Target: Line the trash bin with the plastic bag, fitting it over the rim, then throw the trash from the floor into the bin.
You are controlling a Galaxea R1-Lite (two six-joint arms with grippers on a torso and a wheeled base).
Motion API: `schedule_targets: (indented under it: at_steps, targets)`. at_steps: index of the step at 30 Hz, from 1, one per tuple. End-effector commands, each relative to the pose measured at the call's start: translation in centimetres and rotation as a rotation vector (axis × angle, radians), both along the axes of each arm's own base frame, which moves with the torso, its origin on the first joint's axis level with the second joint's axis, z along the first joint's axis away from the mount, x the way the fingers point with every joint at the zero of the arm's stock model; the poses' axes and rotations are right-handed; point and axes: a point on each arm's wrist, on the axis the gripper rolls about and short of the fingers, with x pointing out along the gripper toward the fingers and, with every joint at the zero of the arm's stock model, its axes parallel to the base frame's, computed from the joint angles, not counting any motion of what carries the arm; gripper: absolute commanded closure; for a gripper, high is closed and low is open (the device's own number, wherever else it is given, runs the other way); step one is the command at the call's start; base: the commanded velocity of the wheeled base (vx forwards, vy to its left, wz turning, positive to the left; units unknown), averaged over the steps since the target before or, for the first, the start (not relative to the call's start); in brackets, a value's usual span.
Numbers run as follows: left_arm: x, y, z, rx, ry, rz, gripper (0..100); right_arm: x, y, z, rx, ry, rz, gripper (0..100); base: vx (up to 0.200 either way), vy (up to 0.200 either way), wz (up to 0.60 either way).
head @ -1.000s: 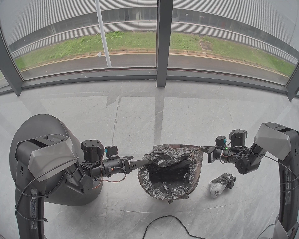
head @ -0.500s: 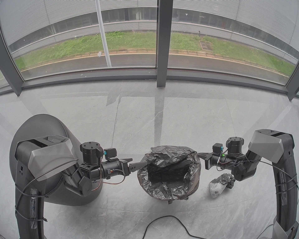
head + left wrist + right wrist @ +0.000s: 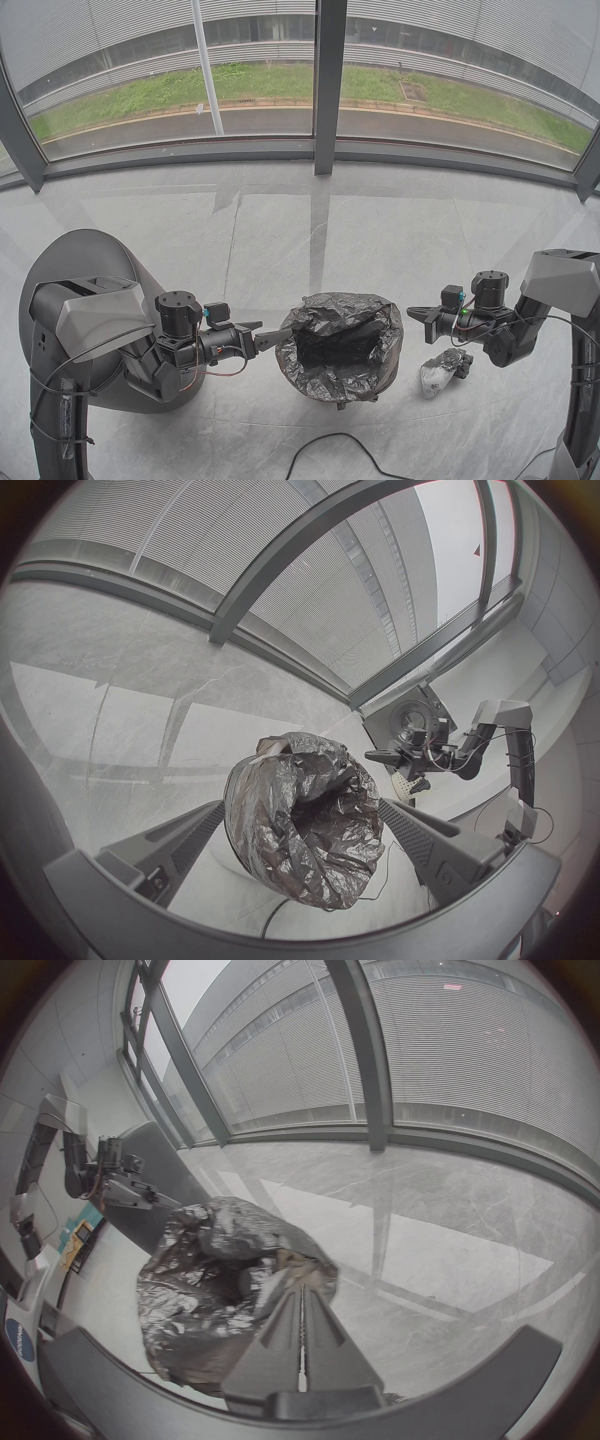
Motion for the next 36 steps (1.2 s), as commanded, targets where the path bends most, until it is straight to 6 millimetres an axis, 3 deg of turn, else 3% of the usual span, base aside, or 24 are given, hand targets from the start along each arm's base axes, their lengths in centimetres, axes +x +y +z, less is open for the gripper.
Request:
schedule_targets:
  at_steps: [1, 10, 13, 25, 36]
  targets:
    - [-0.7, 0.2, -0.6, 0.006, 0.019, -0.002, 0, -2.4, 1.6, 2.0, 0.007, -0.006, 0.066, 100, 0.0, 0.0, 0.0]
    - [-0.9, 0.2, -0.7, 0.007, 0.022, -0.002, 0, -3.5, 6.4, 1.3, 0.043, 0.033, 0.181, 100, 0.0, 0.0, 0.0]
    - [-0.9, 0.1, -0.7, 0.009, 0.023, 0.0, 0, -3.2, 6.7, 0.0, 0.035, 0.054, 0.18, 100, 0.0, 0.0, 0.0]
    - [-0.8, 0.2, -1.1, 0.011, 0.022, 0.012, 0, -2.7, 3.4, -1.1, 0.025, 0.093, 0.087, 100, 0.0, 0.0, 0.0]
    - [-0.8, 0.1, -1.4, 0.013, 0.027, 0.009, 0, -4.1, 1.4, -3.3, -0.013, 0.177, 0.052, 100, 0.0, 0.0, 0.0]
